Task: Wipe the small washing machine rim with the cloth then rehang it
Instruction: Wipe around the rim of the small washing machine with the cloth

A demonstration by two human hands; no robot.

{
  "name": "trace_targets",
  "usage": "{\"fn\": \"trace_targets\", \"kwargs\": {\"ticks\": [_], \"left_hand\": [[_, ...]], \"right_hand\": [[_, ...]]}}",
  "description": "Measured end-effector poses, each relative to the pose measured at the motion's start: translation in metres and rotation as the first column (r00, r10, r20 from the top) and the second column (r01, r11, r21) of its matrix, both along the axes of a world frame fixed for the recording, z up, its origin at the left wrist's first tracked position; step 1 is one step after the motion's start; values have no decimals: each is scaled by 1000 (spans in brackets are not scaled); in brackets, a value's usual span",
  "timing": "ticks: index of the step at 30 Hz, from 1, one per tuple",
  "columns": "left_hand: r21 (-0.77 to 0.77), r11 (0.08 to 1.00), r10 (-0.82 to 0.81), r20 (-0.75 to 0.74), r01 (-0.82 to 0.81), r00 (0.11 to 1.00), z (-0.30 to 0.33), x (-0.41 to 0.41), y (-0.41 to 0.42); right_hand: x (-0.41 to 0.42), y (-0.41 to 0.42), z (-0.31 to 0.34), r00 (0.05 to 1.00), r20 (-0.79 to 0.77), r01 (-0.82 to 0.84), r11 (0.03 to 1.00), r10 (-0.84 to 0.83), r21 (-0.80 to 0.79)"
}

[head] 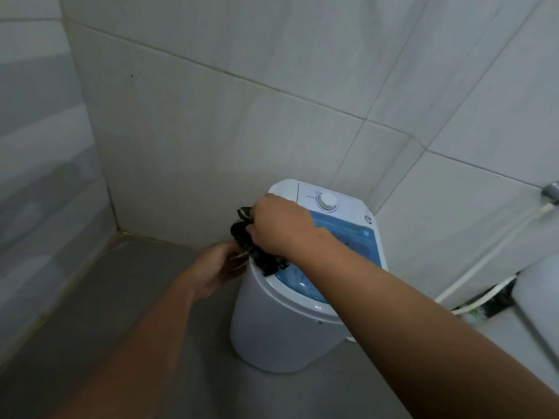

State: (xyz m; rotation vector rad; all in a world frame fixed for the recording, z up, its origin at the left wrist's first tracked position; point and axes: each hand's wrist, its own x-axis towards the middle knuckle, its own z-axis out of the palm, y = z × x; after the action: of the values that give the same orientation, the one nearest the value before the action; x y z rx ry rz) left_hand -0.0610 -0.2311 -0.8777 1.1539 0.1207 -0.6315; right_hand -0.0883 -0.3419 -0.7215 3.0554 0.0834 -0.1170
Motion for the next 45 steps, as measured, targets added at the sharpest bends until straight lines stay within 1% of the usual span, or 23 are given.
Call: {"fn": "trace_targets", "kwargs": {"ticks": [3,5,6,7,9,12,14,16,18,20,23,26,28,31,34,35,37,40,43,45], "left_hand": [[-11,994,-106,58,107,993,-2,-2,1],[-9,998,-68,58,69,996,1,-3,-2],[0,999,-41,50,41,998,4,-3,-3],[14,1000,-18,47,18,999,6,-2,-5],[91,996,-14,79,7,997,11,0,-7],[176,984,4,122,-26,993,15,1,-10],[190,981,22,142,-49,990,17,1,-15],[193,979,30,151,-59,988,21,1,-19],[208,977,2,183,-40,983,26,2,-19],[213,977,-12,200,-31,980,29,2,-19],[215,976,-9,205,-36,979,30,0,-22],[223,973,20,186,-62,982,28,0,-23],[231,971,30,168,-69,985,28,0,-22],[233,970,29,164,-67,986,28,0,-22],[220,972,45,160,-80,986,31,-1,-23],[215,972,58,156,-92,986,32,-2,-24],[213,971,77,155,-110,985,34,-4,-25],[228,967,74,164,-111,984,33,-5,-24],[250,961,72,175,-115,982,31,-5,-24],[251,960,80,175,-123,981,28,-5,-23]], "right_hand": [[10,-48,6,984,90,151,988,-154,41],[22,-77,12,976,78,194,975,-203,106],[24,-83,12,980,68,177,978,-185,115],[24,-84,11,985,65,151,984,-157,91],[17,-82,1,989,89,115,992,-120,58],[-17,-79,-8,990,127,43,996,-53,77],[-49,-76,-9,992,128,-21,996,10,84],[-78,-71,-5,994,96,-66,995,58,79],[-94,-68,-3,993,81,-90,994,85,57],[-87,-70,-3,994,97,-56,998,54,26],[-39,-73,-6,989,136,63,998,-61,-13],[12,-75,0,974,139,175,984,-179,42],[27,-73,3,969,125,205,976,-213,76],[16,-69,5,969,114,209,972,-220,108],[-24,-70,5,983,42,170,972,-180,165],[-40,-72,4,988,23,148,977,-153,155],[-65,-79,0,992,32,118,985,-123,126],[-61,-101,-3,978,81,181,974,-193,133],[-28,-112,1,939,134,292,940,-317,175],[-11,-109,2,928,147,313,931,-342,189]]}}
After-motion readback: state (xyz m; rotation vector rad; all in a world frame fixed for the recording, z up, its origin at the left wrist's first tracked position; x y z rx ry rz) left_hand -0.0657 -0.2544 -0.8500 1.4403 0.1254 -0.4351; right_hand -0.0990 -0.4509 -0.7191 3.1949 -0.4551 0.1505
